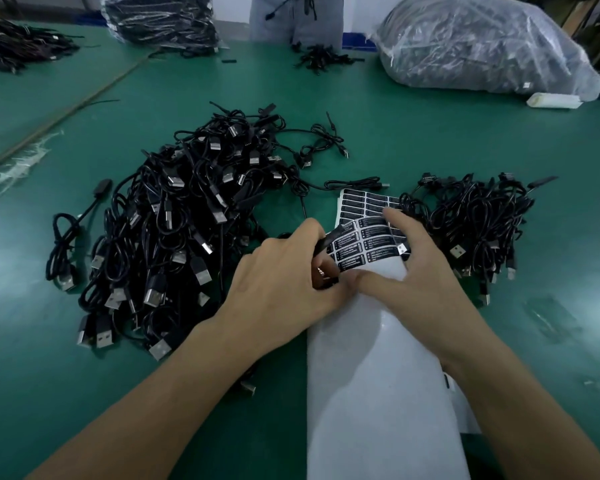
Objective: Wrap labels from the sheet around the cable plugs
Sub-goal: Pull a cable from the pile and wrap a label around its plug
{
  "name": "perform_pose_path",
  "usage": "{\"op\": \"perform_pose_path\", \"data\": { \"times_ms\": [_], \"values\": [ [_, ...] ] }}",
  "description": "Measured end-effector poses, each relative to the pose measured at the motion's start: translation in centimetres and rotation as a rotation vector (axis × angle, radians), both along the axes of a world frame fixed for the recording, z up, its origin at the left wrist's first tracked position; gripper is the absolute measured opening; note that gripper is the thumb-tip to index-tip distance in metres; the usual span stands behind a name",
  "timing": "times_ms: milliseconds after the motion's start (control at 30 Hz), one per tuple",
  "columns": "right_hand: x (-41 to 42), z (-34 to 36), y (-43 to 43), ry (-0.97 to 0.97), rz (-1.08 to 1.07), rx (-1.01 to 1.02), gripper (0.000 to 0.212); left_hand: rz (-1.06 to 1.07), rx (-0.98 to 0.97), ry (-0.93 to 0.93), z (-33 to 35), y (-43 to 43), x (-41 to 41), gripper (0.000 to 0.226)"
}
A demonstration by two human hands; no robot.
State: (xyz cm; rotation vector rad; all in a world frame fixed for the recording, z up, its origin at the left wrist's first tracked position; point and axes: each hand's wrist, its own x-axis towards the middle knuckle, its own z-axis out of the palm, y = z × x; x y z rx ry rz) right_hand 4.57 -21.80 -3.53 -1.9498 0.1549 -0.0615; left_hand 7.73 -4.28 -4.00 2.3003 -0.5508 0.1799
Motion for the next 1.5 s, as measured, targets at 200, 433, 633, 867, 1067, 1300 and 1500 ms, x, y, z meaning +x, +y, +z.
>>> {"op": "perform_pose_path", "data": {
  "times_ms": [200, 433, 633, 867, 1067, 1300, 1500],
  "values": [
    [0.09, 0.06, -0.27, -0.052, -0.054, 0.045, 0.08, -0.005, -0.014, -0.027, -0.21, 0.14, 0.25, 0.052],
    [-0.01, 0.21, -0.13, 0.001, -0.073, 0.146, 0.08, 0.001, -0.051, -0.064, -0.27, 0.17, 0.14, 0.05],
    [0.12, -0.23, 0.08, 0.02, -0.029, 0.08, 0.087, 0.01, -0.004, -0.069, -0.23, 0.02, 0.04, 0.05],
    [0.31, -0.49, -0.01, 0.006, -0.021, 0.018, 0.089, 0.019, -0.012, -0.096, -0.14, 0.04, 0.06, 0.051],
    [0.25, -0.27, -0.27, 0.002, -0.067, 0.094, 0.082, 0.026, -0.001, -0.065, -0.24, 0.2, 0.17, 0.04],
    [0.28, -0.1, -0.11, 0.034, 0.001, 0.097, 0.083, 0.005, 0.019, -0.059, -0.15, 0.14, 0.09, 0.046],
    [0.33, -0.14, 0.11, 0.017, -0.039, 0.136, 0.074, -0.011, -0.013, -0.067, -0.07, 0.19, 0.07, 0.042]
  ]
}}
